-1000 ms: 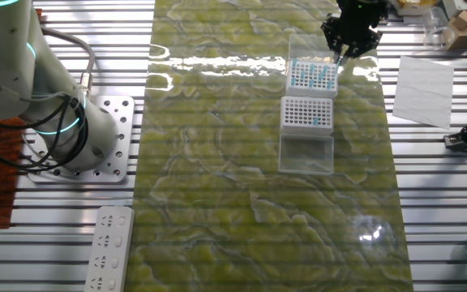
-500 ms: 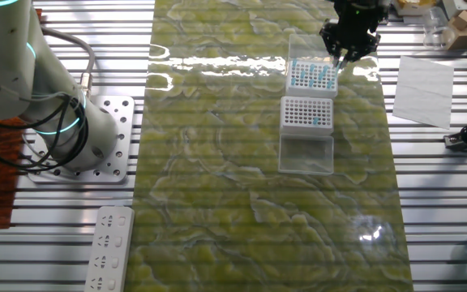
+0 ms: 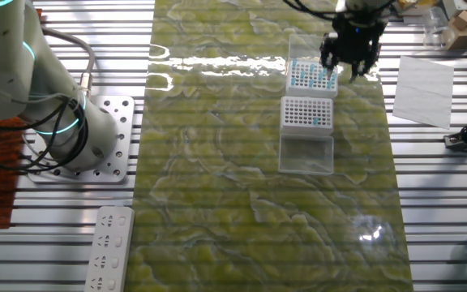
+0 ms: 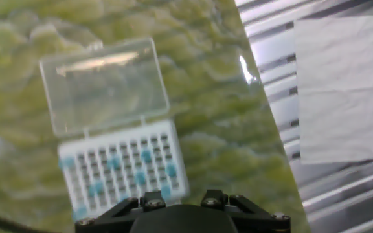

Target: Transfer all medium pipette tips from one holder to another

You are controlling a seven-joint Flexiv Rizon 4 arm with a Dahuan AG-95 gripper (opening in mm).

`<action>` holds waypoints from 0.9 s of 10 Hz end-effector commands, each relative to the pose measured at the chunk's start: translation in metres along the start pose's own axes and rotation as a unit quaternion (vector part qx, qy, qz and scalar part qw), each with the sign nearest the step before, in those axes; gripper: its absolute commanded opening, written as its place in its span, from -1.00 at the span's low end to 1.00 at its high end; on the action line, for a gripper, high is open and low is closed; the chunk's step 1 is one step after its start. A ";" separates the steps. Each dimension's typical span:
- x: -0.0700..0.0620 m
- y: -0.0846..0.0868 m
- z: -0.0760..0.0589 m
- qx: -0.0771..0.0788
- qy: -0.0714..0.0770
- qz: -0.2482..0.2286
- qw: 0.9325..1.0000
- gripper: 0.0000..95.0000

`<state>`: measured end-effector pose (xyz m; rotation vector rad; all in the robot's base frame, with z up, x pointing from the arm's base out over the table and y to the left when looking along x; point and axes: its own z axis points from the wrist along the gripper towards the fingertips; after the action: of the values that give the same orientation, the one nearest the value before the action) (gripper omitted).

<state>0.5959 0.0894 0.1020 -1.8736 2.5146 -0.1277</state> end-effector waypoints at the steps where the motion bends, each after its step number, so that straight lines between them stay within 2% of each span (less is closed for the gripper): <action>1: 0.024 -0.002 0.005 0.000 -0.002 -0.017 1.000 -0.20; 2: 0.037 -0.001 0.010 -0.001 -0.004 -0.017 1.000 -0.20; 4: 0.052 0.008 0.017 -0.007 -0.003 0.000 1.000 -0.20; 9: 0.071 0.030 0.023 -0.007 -0.004 0.008 1.000 -0.20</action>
<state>0.5451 0.0271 0.0807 -1.8525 2.5291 -0.1066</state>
